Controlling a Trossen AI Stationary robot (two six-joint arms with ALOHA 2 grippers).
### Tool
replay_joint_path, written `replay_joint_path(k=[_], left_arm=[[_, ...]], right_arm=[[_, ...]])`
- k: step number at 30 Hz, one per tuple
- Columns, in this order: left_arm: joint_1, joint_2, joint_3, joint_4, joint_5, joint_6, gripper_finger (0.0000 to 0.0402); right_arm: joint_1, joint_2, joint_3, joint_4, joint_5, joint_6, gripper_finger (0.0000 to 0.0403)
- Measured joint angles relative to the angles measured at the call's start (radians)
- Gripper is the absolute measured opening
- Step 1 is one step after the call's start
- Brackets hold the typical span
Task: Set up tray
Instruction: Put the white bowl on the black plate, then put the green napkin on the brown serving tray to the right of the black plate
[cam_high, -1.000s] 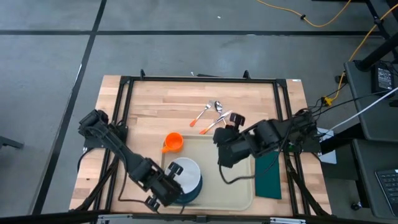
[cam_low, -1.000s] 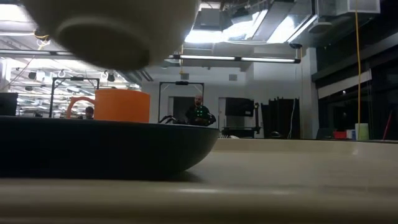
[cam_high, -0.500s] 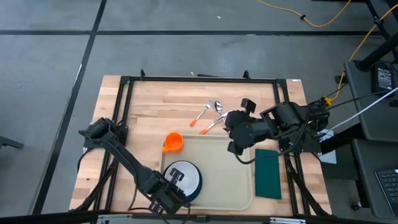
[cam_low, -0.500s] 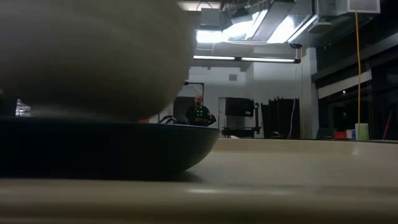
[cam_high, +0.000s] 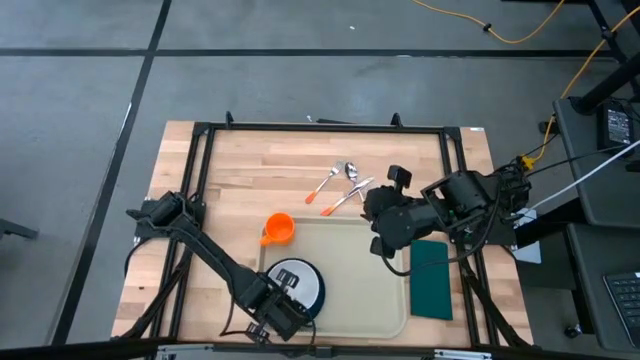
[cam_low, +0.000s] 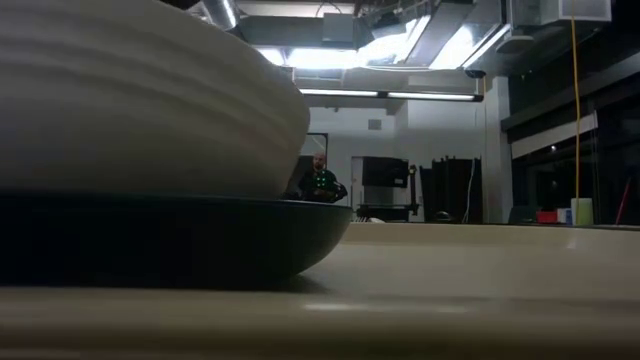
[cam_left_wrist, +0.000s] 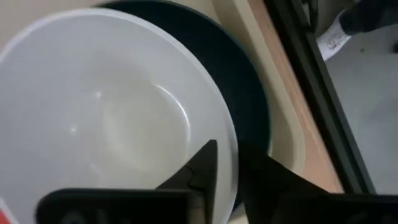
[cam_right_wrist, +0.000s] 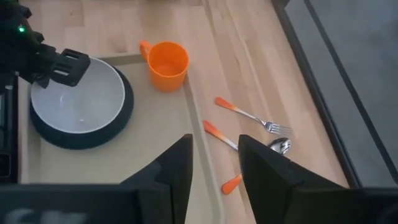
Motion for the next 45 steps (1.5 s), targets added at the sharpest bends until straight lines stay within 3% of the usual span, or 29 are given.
replay_joint_path(k=[11, 17, 20, 23, 28, 33, 38, 45], left_arm=[[0.032, -0.013, 0.140, -0.049, 0.002, -0.009, 0.0176], [0.053, -0.013, 0.342, -0.300, -0.019, -0.013, 0.0209], [0.066, -0.014, 0.471, -0.472, -0.110, -0.033, 0.0211], [0.072, -0.016, 0.600, -0.602, -0.264, -0.079, 0.0209], [0.073, -0.076, 0.720, -0.559, -0.490, -0.071, 0.0195], [0.085, -0.191, 0.706, -0.558, -0.704, -0.068, 0.0182], [0.105, -0.311, 0.706, -0.552, -0.924, 0.001, 0.0172], [0.143, -0.459, 0.706, -0.551, -1.069, 0.099, 0.0164]], right_arm=[[0.000, 0.000, 0.000, 0.000, 0.001, -0.030, 0.0134], [-0.010, 0.001, 0.000, 0.000, 0.001, -0.031, 0.0134], [-0.034, 0.001, 0.000, 0.000, 0.000, -0.031, 0.0134], [-0.079, 0.001, 0.000, 0.000, 0.001, -0.042, 0.0134], [-0.186, 0.001, -0.009, 0.003, -0.003, -0.103, 0.0134], [-0.350, 0.001, -0.111, 0.000, -0.067, -0.073, 0.0141], [-0.497, 0.003, -0.341, 0.091, -0.099, 0.098, 0.0180], [-0.606, 0.003, -0.608, 0.401, -0.342, 0.232, 0.0221]])
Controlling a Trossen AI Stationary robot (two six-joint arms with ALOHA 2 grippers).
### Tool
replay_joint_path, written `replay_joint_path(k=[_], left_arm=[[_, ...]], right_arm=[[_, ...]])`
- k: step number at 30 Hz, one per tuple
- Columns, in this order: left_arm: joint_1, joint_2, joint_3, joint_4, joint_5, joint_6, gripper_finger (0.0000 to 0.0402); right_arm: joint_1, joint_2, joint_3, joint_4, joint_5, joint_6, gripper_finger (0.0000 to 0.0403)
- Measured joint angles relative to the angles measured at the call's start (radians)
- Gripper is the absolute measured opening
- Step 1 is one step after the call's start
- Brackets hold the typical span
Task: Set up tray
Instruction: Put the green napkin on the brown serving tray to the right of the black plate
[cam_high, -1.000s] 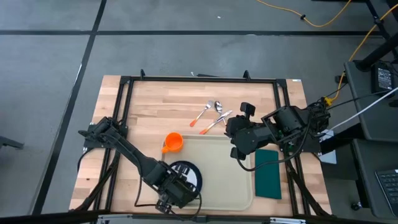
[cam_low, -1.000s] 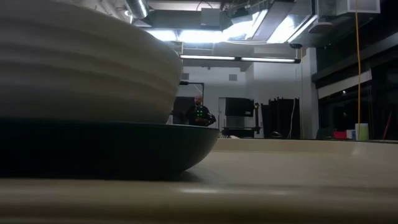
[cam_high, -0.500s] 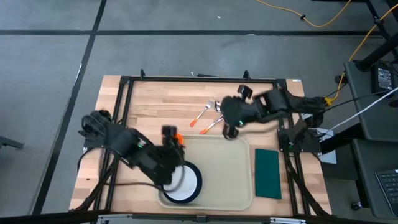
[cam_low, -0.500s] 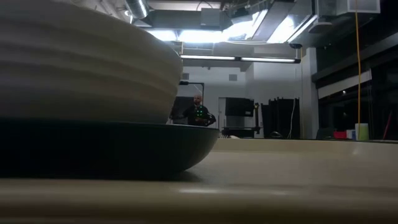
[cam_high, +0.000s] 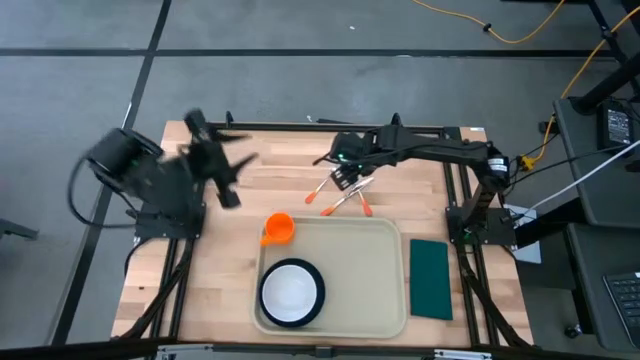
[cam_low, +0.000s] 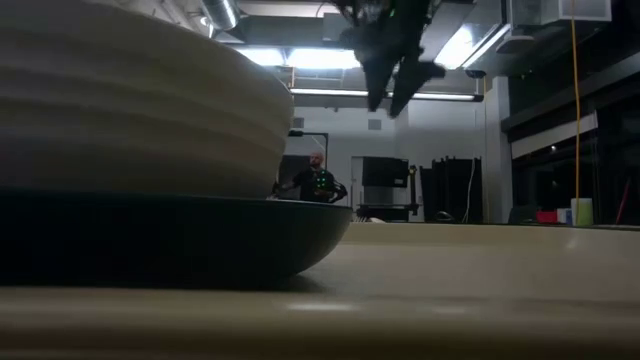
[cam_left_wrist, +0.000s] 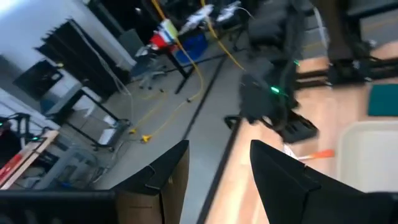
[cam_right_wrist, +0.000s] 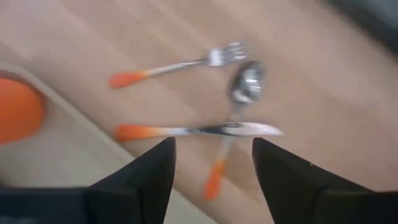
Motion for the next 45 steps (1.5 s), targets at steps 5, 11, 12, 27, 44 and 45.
replay_joint_path(k=[5, 11, 12, 27, 44, 45], left_arm=[[0.032, -0.070, 0.000, 0.000, 0.000, 0.017, 0.0163], [0.057, -0.099, -0.001, -0.008, 0.006, 0.094, 0.0162], [0.063, -0.101, -0.001, -0.011, 0.005, 0.107, 0.0161], [0.203, -0.107, -0.001, -0.037, 0.007, 0.149, 0.0158], [0.258, -0.107, -0.001, -0.037, 0.109, 0.138, 0.0156], [0.258, -0.107, -0.001, -0.037, 0.112, 0.136, 0.0156]], right_arm=[[-0.016, 0.000, -0.067, 0.081, -0.059, 0.024, 0.0224], [0.048, -0.001, -0.069, -0.188, -0.065, 0.102, 0.0225], [0.066, -0.001, -0.069, -0.266, -0.069, 0.116, 0.0225], [0.429, -0.332, -0.447, -0.328, -0.271, 0.637, 0.0225], [0.788, -0.710, -1.075, 0.091, -0.383, 1.495, 0.0225], [0.803, -0.710, -1.094, 0.105, -0.387, 1.529, 0.0225]])
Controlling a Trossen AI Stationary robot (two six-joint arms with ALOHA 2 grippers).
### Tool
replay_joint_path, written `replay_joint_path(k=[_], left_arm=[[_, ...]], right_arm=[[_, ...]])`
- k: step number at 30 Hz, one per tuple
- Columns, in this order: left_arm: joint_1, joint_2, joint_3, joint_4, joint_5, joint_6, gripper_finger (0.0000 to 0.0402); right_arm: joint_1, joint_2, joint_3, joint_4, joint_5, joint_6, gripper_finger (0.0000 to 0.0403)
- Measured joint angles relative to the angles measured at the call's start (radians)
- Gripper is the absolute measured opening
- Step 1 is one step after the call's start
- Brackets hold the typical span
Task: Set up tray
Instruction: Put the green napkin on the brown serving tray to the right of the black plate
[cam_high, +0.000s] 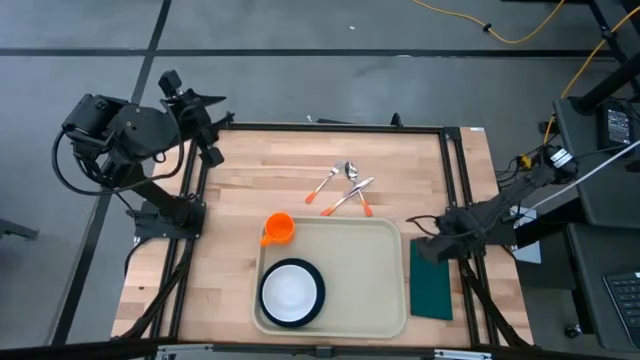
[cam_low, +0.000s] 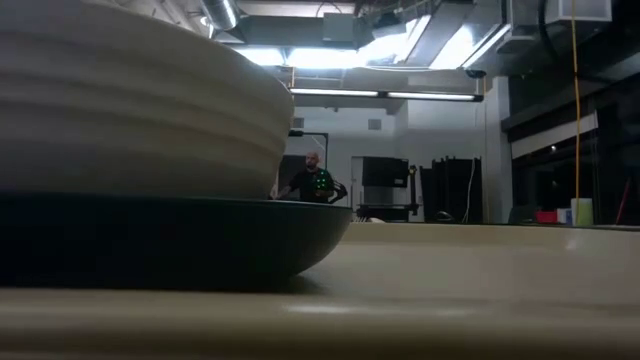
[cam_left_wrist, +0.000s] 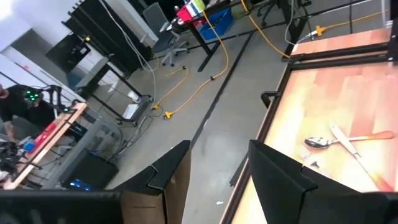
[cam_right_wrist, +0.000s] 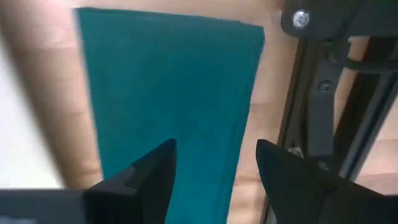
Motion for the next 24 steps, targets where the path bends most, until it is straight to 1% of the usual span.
replay_joint_path(k=[3, 9, 13, 18, 24], left_arm=[[0.000, 0.000, 0.000, 0.000, 0.010, -0.011, 0.0154], [0.000, 0.000, -0.030, 0.000, 0.009, -0.016, 0.0150], [0.010, 0.000, -0.057, 0.001, 0.008, -0.016, 0.0151], [0.035, 0.001, -0.101, 0.000, 0.009, -0.016, 0.0152], [0.067, 0.005, -0.112, 0.000, 0.018, -0.016, 0.0148]], right_arm=[[0.027, 0.000, -0.030, 0.003, -0.008, 0.056, 0.0225], [0.021, 0.000, -0.072, 0.025, 0.003, 0.060, 0.0225], [0.021, -0.010, -0.114, 0.034, -0.012, 0.062, 0.0225], [0.008, -0.037, -0.161, 0.068, 0.017, 0.060, 0.0225], [-0.009, -0.083, -0.231, 0.157, 0.048, 0.050, 0.0225]])
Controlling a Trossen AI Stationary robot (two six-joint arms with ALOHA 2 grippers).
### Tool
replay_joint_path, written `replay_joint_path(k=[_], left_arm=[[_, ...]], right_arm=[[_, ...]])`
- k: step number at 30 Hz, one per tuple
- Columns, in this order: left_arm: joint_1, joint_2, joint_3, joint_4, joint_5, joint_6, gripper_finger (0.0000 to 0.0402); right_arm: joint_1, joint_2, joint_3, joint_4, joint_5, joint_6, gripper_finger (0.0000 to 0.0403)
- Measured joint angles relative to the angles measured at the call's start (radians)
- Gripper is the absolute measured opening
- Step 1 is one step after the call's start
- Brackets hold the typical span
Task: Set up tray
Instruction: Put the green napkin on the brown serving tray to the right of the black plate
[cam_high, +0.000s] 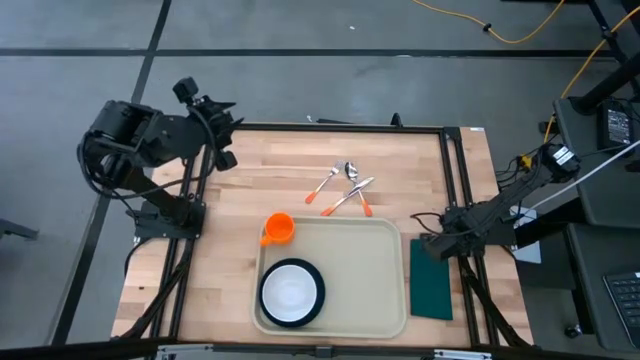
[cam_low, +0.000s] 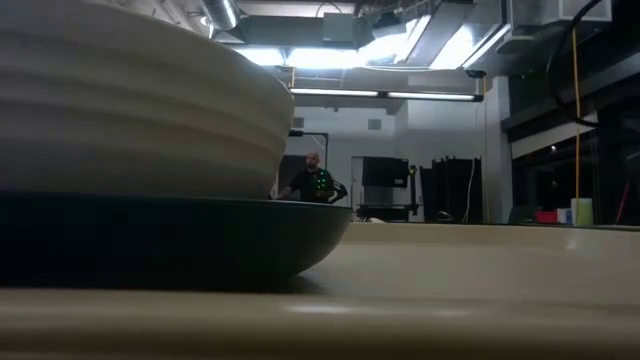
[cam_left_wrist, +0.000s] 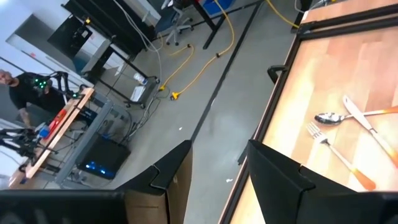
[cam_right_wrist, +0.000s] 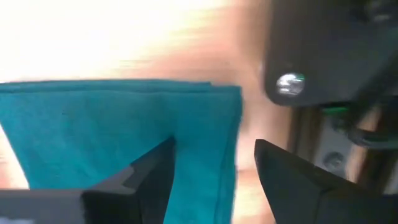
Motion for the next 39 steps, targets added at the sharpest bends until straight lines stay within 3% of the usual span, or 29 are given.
replay_joint_path(k=[11, 15, 23, 29, 32, 39], left_arm=[[0.029, 0.000, 0.000, 0.000, 0.000, 0.001, 0.0146], [0.038, 0.000, 0.000, 0.003, 0.000, 0.001, 0.0146], [0.038, 0.000, 0.000, 0.003, 0.000, 0.001, 0.0144], [0.038, 0.000, 0.000, 0.003, 0.000, 0.000, 0.0143], [0.038, 0.000, 0.000, 0.003, 0.000, 0.000, 0.0144], [0.038, 0.000, 0.000, 0.003, 0.008, 0.000, 0.0143]], right_arm=[[0.000, -0.069, -0.056, 0.055, 0.023, -0.016, 0.0209], [0.000, -0.086, -0.058, 0.058, 0.034, -0.025, 0.0161], [-0.001, -0.088, -0.057, 0.066, 0.039, -0.044, 0.0021], [-0.001, -0.087, -0.059, 0.138, 0.056, -0.068, 0.0032], [0.000, -0.087, -0.053, 0.186, 0.101, -0.073, 0.0017], [0.000, -0.086, 0.049, 0.119, 0.158, -0.127, 0.0016]])
